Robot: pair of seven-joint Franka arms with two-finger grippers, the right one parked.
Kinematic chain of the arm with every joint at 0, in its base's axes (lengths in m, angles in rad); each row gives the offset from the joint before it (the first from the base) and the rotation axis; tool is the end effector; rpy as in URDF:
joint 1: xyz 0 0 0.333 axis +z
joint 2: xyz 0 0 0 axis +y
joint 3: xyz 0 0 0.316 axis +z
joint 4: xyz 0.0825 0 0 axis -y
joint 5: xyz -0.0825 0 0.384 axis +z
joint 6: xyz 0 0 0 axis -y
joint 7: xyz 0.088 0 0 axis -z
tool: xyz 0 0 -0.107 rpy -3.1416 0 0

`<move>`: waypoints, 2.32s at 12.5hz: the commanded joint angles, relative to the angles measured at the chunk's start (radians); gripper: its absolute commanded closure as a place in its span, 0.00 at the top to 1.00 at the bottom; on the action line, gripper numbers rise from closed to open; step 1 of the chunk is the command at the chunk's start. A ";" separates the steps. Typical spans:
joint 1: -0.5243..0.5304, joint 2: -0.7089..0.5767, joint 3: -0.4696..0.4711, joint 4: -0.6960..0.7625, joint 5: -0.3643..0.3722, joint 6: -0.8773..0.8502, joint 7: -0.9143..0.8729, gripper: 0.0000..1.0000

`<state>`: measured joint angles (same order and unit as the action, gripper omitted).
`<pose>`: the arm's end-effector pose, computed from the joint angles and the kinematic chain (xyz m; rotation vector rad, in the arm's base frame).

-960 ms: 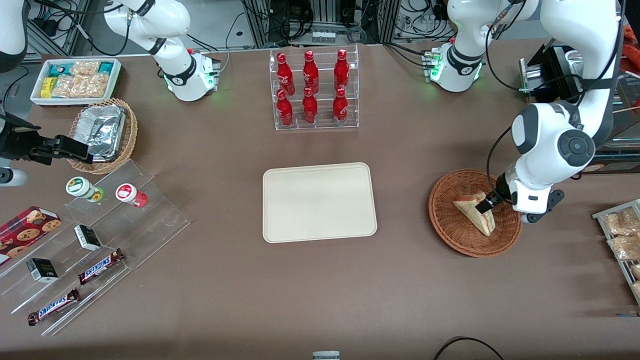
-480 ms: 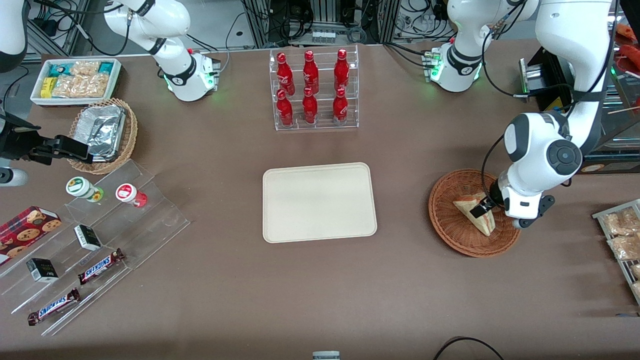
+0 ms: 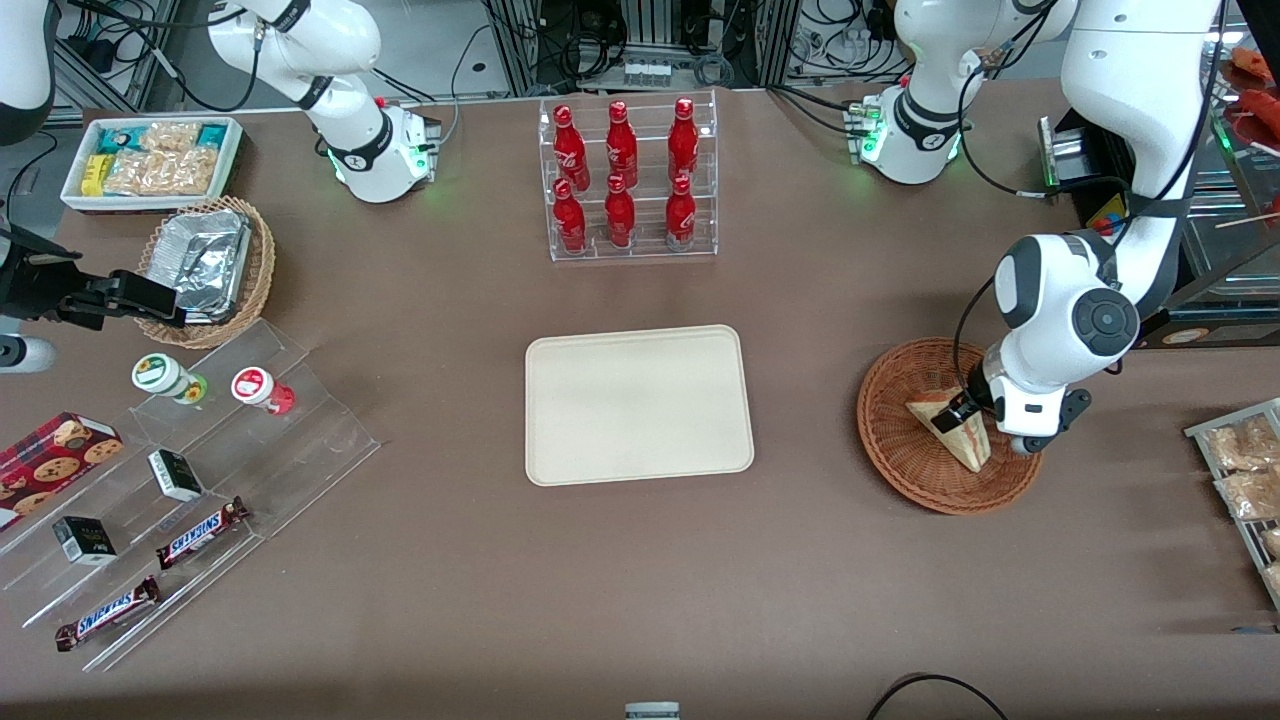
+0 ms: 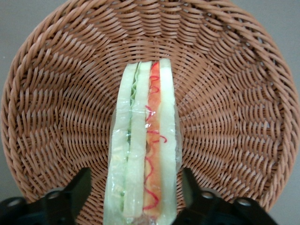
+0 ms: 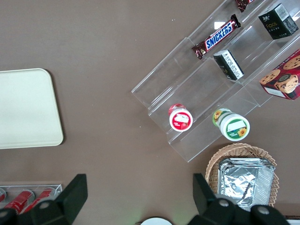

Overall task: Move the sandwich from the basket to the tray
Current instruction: 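Close the left gripper on the sandwich's upright edge, then lift the sandwich and carry it with the left gripper over the cream tray, then lower the sandwich onto the tray center with the left gripper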

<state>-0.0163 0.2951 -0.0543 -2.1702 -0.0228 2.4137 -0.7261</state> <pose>0.5565 -0.0394 0.2523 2.9553 1.0369 -0.0926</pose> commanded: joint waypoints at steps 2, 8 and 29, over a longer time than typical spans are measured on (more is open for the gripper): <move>-0.001 -0.039 -0.001 -0.005 -0.011 -0.042 -0.007 0.00; -0.063 -0.068 -0.015 0.153 0.007 -0.289 0.062 0.00; -0.692 0.557 -0.019 1.016 -0.011 -0.557 -0.146 0.00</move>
<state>-0.6798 0.7360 -0.0852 -1.3532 -0.0229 1.9519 -0.8306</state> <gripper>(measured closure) 0.846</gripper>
